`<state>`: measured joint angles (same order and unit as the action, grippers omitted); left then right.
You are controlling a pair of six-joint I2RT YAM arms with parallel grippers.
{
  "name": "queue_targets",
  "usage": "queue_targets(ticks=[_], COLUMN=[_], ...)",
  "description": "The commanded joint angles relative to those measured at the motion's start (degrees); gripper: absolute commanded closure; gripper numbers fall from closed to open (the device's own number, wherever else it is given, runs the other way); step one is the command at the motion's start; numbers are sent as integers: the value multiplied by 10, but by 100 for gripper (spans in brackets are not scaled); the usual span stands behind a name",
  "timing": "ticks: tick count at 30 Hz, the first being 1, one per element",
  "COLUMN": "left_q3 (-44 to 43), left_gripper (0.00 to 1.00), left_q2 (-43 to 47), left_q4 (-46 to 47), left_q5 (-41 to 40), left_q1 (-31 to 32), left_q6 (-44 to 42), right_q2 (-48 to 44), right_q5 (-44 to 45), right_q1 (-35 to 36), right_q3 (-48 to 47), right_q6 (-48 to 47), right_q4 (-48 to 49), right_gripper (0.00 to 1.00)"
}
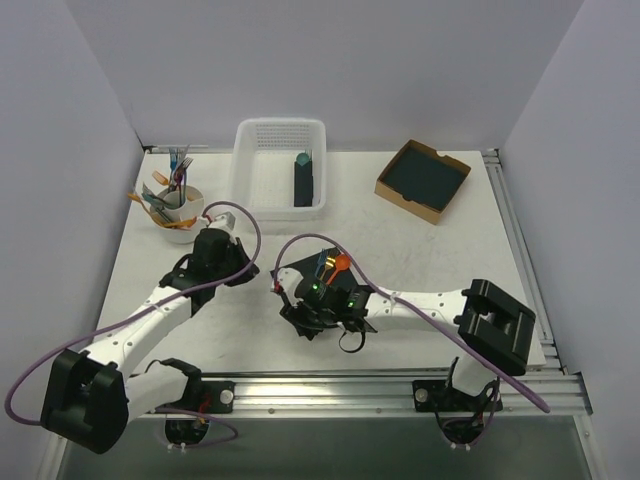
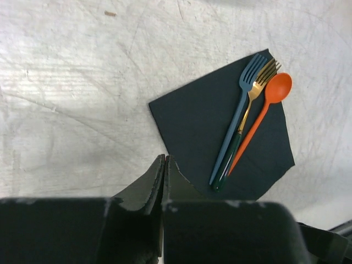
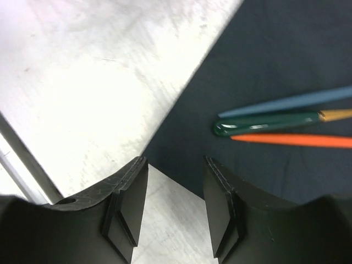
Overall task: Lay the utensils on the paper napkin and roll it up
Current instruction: Roll the napkin at the center of the board.
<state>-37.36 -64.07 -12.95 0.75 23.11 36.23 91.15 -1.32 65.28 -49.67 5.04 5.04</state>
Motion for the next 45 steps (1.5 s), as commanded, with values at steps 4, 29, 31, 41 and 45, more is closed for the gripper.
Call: queue_targets(ticks=[4,29,31,41,45], left_q3=[18,24,23,23,23], left_gripper=[97,97,97,96,97], left_q2=[11,5,8,11,11], left_q4=[5,19,14,13,12], left_q5=[84,108,105,105,105], left_q1=[-44,-50,-50,-50,-49], left_q6=[19,19,18,17,15], right_q2=[38,99,101,105,97], right_q5=[-43,28,33,34,29], right_q1=[20,35,35,49,49], right_q3=[-44,-62,-64,-69,-87], right_q6=[-78,-70,-66,-44,-26], right_q4=[-26,-48,-48,-55,-58], right_gripper=[58,65,65,78,80])
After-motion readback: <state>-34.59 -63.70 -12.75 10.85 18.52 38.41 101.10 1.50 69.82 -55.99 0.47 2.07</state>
